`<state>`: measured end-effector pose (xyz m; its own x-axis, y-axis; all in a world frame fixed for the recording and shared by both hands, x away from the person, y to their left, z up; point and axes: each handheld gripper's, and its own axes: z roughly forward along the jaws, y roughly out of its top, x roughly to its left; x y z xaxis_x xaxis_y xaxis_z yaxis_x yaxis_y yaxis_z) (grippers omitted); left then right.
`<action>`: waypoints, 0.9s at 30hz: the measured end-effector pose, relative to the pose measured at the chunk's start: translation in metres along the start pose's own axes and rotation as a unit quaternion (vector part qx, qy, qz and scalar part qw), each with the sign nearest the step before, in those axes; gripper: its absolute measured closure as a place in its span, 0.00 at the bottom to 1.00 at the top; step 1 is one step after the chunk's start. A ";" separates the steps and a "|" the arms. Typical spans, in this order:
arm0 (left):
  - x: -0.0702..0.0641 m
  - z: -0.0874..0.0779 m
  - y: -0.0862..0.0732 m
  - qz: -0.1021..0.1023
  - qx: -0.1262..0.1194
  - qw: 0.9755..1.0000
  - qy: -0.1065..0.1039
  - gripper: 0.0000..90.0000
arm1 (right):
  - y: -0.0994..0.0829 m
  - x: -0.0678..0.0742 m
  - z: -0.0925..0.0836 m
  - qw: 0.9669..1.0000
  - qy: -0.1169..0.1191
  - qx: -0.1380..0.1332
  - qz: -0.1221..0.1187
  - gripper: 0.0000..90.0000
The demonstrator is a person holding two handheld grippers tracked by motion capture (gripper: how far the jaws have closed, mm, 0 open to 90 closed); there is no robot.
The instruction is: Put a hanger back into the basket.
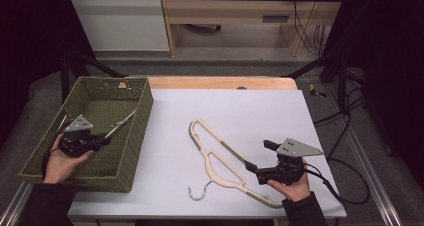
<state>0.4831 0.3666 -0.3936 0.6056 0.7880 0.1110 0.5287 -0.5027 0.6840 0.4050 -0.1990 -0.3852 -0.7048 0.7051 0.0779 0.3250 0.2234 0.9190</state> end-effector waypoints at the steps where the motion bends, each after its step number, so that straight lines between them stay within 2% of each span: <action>1: -0.001 0.001 0.000 -0.002 0.003 1.000 -0.001 0.84 | 0.000 0.000 0.000 1.000 0.000 0.000 -0.001 0.09; 9: -0.001 0.005 0.000 0.004 0.022 1.000 -0.009 0.83 | 0.000 0.000 -0.001 1.000 -0.001 -0.001 0.000 0.09; 12: -0.002 0.007 0.000 0.005 0.022 1.000 -0.003 0.82 | 0.000 0.000 -0.001 1.000 0.000 -0.002 -0.001 0.09; 13: -0.002 0.007 0.000 0.006 0.031 0.999 -0.005 0.82 | 0.000 0.000 -0.001 1.000 0.000 -0.002 -0.001 0.09; 14: -0.002 0.009 0.000 0.006 0.029 1.000 -0.004 0.81 | 0.000 0.000 -0.001 1.000 0.000 -0.002 -0.001 0.09; 15: -0.003 0.010 0.000 0.010 0.038 0.999 -0.007 0.81 | 0.000 0.000 -0.001 1.000 0.000 -0.002 -0.001 0.09; 19: -0.004 0.012 0.001 0.015 0.049 0.999 -0.007 0.81 | 0.000 0.000 -0.001 1.000 0.001 -0.002 0.000 0.09; 24: -0.005 0.013 0.000 0.016 0.045 0.999 -0.008 0.79 | 0.000 0.000 0.000 1.000 0.002 -0.002 0.000 0.09; 27: -0.004 0.012 0.001 0.015 0.049 0.999 -0.011 0.74 | 0.000 0.001 0.000 1.000 0.002 -0.002 0.003 0.09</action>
<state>0.4879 0.3588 -0.4021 0.6353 0.7638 0.1138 0.5644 -0.5598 0.6067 0.4045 -0.1983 -0.3852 -0.7058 0.7034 0.0841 0.3258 0.2168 0.9202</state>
